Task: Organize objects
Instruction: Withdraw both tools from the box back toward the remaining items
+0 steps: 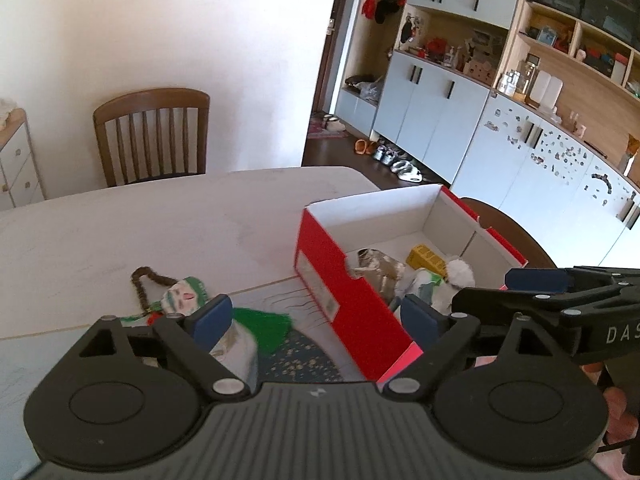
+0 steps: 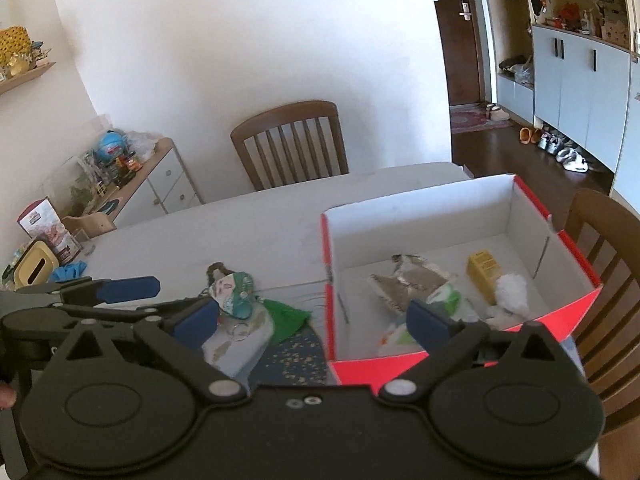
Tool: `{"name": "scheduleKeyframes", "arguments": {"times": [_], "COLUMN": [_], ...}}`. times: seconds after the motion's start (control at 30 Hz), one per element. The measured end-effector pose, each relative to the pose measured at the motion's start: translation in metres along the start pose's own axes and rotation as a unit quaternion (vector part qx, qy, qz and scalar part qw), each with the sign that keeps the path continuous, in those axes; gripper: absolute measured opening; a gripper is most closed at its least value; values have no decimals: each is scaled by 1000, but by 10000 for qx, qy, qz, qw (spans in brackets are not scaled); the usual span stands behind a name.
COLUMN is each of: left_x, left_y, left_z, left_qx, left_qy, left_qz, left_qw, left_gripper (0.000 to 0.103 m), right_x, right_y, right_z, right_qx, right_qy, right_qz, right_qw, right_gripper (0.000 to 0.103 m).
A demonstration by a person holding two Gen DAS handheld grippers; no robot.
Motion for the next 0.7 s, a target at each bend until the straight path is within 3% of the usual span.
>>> {"name": "scheduleKeyframes", "arguments": {"times": [0.2,0.7], "left_x": [-16,-37], "left_y": [-9,-23], "left_z": [-26,-98], "left_qx": [-142,-440], "left_qy": [102,582], "left_qz": [118,281], "left_qw": [9998,9969], "left_gripper": [102,103], "right_x": [2,32], "right_y": [-5,-12], "right_z": [-24,-82], "right_qx": [-108,-449], "right_qy": [88,253], "right_qz": [-51,-267], "right_qw": [9999,9983], "right_gripper": [101,100]}}
Point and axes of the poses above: each gripper's, at about its wrist camera, not at the fingertips, and x roughly the way its jaws point, z to its right, y to its top, the point moved 6 cm from there along x, roughly the way its jaws point, and after that the axes turned 12 degrees about -y, right-handed, at the moved point
